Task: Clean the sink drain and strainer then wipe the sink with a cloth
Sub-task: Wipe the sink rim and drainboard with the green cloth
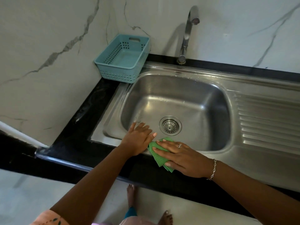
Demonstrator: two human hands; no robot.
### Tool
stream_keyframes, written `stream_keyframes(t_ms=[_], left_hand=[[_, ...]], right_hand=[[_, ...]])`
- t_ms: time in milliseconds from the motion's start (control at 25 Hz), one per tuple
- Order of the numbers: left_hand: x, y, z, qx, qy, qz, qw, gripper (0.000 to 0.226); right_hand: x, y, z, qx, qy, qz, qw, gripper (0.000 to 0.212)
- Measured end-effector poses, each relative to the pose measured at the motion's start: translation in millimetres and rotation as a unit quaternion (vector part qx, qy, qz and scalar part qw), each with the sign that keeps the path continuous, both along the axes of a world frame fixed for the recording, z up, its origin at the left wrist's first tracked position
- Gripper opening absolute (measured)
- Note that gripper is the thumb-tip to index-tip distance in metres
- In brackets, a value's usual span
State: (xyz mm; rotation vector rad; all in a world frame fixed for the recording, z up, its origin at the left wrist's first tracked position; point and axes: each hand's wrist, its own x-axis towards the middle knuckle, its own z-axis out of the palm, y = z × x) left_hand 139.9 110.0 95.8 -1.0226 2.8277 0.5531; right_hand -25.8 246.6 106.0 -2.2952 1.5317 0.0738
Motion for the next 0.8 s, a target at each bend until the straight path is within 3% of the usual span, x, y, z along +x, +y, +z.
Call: stream_keyframes(t_ms=[360, 800], left_hand=[[-47.1, 29.8, -13.6, 0.009, -0.013, -0.034, 0.999, 0.050], [-46.1, 27.1, -13.2, 0.037, -0.018, -0.007, 0.999, 0.044]], right_hand=[[-50.2, 54.9, 6.9, 0.005, 0.019, -0.040, 0.999, 0.053], [-110.6, 123.0, 20.0, 0.046, 0.043, -0.119, 0.991, 0.052]])
